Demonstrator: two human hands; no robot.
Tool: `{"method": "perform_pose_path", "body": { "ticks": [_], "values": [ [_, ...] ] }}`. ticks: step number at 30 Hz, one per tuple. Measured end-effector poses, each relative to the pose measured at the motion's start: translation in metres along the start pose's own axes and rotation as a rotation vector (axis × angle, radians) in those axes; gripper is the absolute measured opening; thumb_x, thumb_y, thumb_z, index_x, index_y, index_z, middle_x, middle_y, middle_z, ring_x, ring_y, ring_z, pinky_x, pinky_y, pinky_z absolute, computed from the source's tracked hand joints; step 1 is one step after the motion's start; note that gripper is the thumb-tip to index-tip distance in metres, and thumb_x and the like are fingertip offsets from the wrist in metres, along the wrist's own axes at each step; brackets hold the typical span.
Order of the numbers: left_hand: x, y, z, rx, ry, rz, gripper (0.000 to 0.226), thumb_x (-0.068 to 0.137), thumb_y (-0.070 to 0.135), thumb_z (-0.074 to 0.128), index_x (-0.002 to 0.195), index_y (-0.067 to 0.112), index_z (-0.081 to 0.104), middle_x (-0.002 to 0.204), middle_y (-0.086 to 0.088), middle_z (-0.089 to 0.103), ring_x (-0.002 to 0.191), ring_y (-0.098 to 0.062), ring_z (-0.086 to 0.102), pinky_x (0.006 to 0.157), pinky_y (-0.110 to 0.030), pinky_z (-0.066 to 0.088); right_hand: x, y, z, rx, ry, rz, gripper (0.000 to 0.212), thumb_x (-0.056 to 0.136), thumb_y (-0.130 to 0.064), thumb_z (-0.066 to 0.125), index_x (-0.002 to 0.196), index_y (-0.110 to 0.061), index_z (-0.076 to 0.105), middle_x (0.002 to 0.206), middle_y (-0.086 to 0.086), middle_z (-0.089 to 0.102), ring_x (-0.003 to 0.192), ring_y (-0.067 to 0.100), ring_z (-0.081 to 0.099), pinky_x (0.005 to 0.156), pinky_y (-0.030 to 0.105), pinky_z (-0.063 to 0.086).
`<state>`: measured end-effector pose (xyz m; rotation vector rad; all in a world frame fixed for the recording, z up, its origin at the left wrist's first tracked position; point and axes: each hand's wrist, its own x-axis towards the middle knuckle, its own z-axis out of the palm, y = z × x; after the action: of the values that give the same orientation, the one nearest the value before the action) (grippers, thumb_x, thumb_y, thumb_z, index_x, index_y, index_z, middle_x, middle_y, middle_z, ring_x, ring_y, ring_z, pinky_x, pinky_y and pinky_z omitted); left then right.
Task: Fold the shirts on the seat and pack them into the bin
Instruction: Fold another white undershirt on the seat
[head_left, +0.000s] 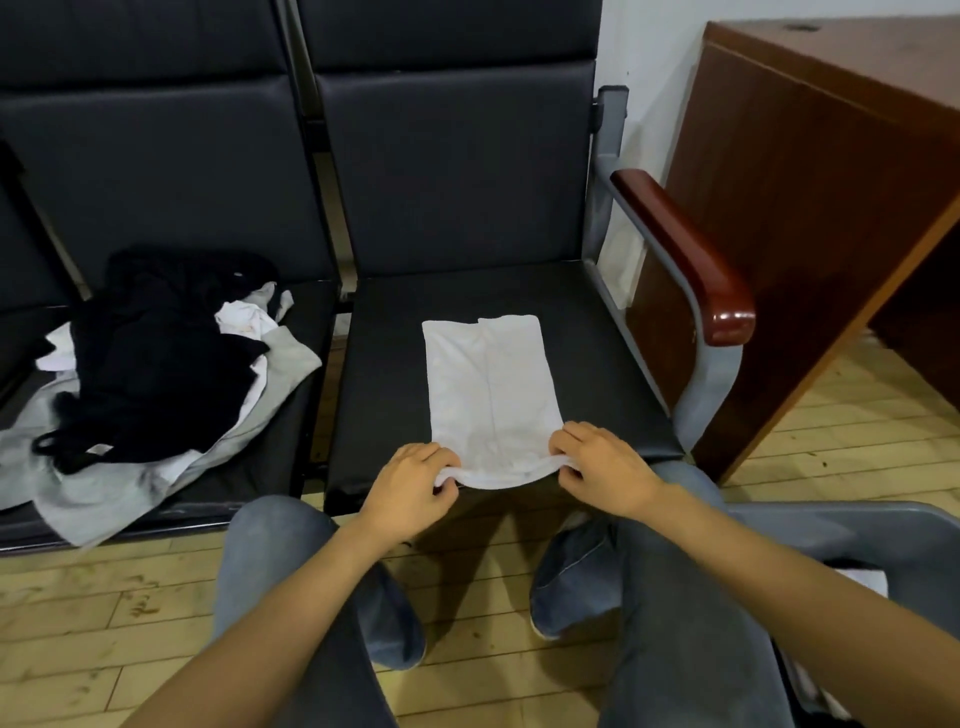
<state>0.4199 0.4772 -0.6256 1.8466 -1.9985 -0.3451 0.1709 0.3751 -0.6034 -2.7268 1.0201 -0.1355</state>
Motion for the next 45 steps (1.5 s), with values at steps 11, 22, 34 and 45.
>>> {"method": "perform_pose_path", "body": {
  "ticks": [11,22,34,45],
  "values": [
    [0.015,0.009,-0.067,-0.425,0.053,-0.027,0.021,0.091,0.010,0.058,0.101,0.028,0.061,0.103,0.016,0.058,0.090,-0.007,0.059,0.072,-0.022,0.049,0.017,-0.004,-0.059,0.483,0.013,-0.026,0.007,0.092,-0.019,0.055,0.098,-0.021,0.057,0.092,-0.004,0.061,0.081,0.014,0.060,0.069,0.032,0.052],
    [0.130,-0.055,-0.006,-0.454,0.184,-0.539,0.040,0.097,0.015,0.051,0.135,0.013,0.042,0.119,-0.007,0.059,0.102,-0.018,0.058,0.079,-0.023,0.044,0.161,0.045,-0.006,0.534,-0.047,0.403,0.021,0.096,-0.011,0.047,0.115,-0.014,0.054,0.113,0.007,0.056,0.096,0.018,0.055,0.075,0.026,0.043],
    [0.123,-0.060,0.006,-0.523,0.337,-0.604,0.035,0.095,0.010,0.051,0.129,0.013,0.041,0.086,0.004,0.052,0.066,-0.008,0.050,0.053,-0.012,0.043,0.155,0.051,0.024,0.689,0.158,0.499,0.046,0.094,-0.018,0.057,0.138,-0.020,0.043,0.107,-0.006,0.052,0.099,0.008,0.051,0.085,0.020,0.039],
    [0.118,-0.055,0.010,-0.340,0.230,-0.664,0.043,0.099,0.012,0.044,0.140,0.010,0.030,0.142,-0.011,0.033,0.118,-0.023,0.047,0.085,-0.024,0.039,0.156,0.046,0.033,0.684,0.219,0.561,0.044,0.093,-0.019,0.060,0.134,-0.016,0.045,0.119,0.004,0.055,0.104,0.018,0.057,0.086,0.026,0.045]
  ]
}}
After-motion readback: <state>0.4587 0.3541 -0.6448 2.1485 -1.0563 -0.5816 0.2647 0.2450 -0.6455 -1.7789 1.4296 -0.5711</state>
